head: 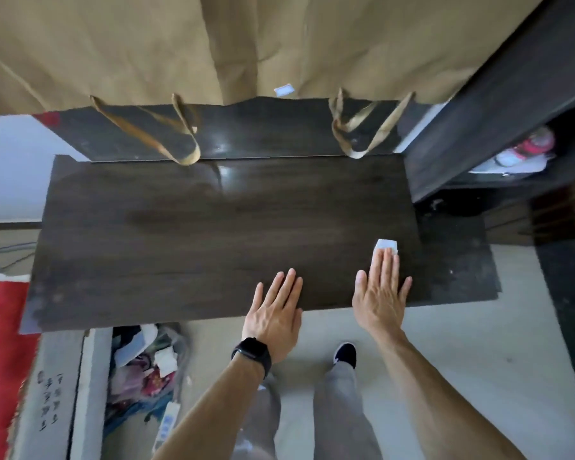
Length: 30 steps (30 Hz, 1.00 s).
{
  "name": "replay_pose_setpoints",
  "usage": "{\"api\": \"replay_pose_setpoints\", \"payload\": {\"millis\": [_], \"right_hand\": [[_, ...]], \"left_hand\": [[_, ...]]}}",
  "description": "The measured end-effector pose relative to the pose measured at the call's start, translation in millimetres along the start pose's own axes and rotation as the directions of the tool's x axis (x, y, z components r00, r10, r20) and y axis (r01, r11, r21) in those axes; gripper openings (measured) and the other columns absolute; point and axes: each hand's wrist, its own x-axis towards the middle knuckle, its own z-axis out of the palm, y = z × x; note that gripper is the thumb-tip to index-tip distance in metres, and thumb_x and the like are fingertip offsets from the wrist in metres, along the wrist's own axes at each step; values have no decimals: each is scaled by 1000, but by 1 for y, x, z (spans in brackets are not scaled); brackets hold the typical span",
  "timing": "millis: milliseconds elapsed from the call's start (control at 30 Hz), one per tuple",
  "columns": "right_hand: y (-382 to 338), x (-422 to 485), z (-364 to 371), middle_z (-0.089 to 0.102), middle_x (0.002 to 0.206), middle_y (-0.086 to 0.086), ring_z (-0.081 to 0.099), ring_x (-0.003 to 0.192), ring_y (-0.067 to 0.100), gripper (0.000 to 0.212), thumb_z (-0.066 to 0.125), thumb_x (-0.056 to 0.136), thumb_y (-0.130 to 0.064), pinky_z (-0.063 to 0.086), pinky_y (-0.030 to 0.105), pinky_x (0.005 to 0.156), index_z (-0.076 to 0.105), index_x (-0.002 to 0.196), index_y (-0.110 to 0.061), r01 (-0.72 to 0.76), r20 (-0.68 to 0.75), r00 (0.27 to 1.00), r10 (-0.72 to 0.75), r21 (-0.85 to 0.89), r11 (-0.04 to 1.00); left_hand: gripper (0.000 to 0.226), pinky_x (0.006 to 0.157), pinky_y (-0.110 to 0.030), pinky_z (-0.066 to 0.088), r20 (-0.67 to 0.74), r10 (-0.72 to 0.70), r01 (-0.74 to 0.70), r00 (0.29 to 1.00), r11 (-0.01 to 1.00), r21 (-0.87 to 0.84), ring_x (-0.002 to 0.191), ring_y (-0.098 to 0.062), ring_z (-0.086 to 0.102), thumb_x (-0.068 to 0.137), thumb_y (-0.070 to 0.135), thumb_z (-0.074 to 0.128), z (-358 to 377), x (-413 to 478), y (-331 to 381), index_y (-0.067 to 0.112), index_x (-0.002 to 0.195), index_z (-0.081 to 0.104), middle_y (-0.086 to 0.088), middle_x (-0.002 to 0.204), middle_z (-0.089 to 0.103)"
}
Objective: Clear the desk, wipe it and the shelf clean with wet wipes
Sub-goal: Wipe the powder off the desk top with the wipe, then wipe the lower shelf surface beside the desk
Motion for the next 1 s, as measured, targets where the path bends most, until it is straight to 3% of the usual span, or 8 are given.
{"api": "replay_pose_setpoints", "payload": {"millis": [133, 200, 333, 433, 600, 733, 867, 1000], "right_hand": [[53, 11, -9, -5, 167, 2, -1, 154, 20, 61, 10, 105, -43, 8, 51, 122, -1, 159, -17, -39, -25, 999, 40, 43, 998], [77, 16, -14, -1, 168, 5, 17, 152, 24, 61, 8, 105, -43, 29, 47, 119, 6, 159, -15, -48, 10, 999, 47, 140, 989], [103, 26, -20, 52, 143, 14, 56, 122, 31, 61, 18, 103, -43, 53, 41, 89, 23, 155, -13, -80, -6, 996, 89, 380, 922], [127, 31, -12, 62, 129, 10, 58, 114, 27, 58, 14, 105, -44, 51, 34, 86, 44, 143, -13, 44, -45, 999, -25, 502, 864], [162, 40, 6, 53, 143, -2, 51, 123, 16, 59, 7, 105, -46, 43, 29, 103, 41, 148, -23, 209, -35, 969, -243, 640, 740], [176, 40, 5, 55, 114, -13, 62, 95, 13, 47, 26, 97, -66, 48, 15, 76, 50, 121, -33, 14, 77, 983, -168, 874, 486], [192, 43, 10, 45, 117, -10, 58, 92, -6, 42, 38, 104, -39, 43, 3, 73, 49, 142, -26, -109, 223, 930, -294, 927, 358], [200, 51, 25, 54, 115, -1, 54, 96, -2, 38, 50, 103, -17, 39, 0, 81, 57, 140, -19, 10, 141, 941, -308, 898, 441]], "left_hand": [[59, 114, -49, 32, 19, 37, -37, 999, 999, 9, 146, -23, 34, 96, 37, 30, 13, 20, 53, 14, 151, 40, -1, 160, 32], [59, 114, -50, 34, 12, 31, -31, 999, 1000, 1, 145, -23, 34, 97, 36, 30, 19, 29, 85, 14, 150, 41, -1, 159, 33], [59, 119, -48, 20, -46, -40, 38, 998, 999, -31, 151, -21, 20, 100, 36, 25, 33, 53, 146, 15, 154, 32, 1, 163, 21], [61, 121, -45, 7, -91, -172, 169, 981, 985, -38, 152, -16, 2, 100, 39, 20, 46, 72, 183, 18, 158, 19, 4, 165, 7], [62, 122, -39, -9, -129, -286, 288, 949, 958, -8, 149, -6, -20, 101, 44, 11, 65, 105, 238, 23, 158, -2, 11, 164, -13], [61, 120, -38, -12, -168, -340, 342, 925, 940, -14, 147, -3, -22, 99, 44, 4, 73, 131, 266, 26, 155, -8, 13, 162, -18], [58, 122, -40, -8, -233, -392, 405, 890, 914, 7, 149, -4, -17, 100, 42, 2, 82, 135, 272, 28, 155, -9, 12, 163, -15], [56, 122, -40, -8, -235, -394, 409, 889, 912, 17, 149, -3, -18, 101, 42, 1, 84, 136, 271, 31, 154, -13, 14, 163, -17]]}}
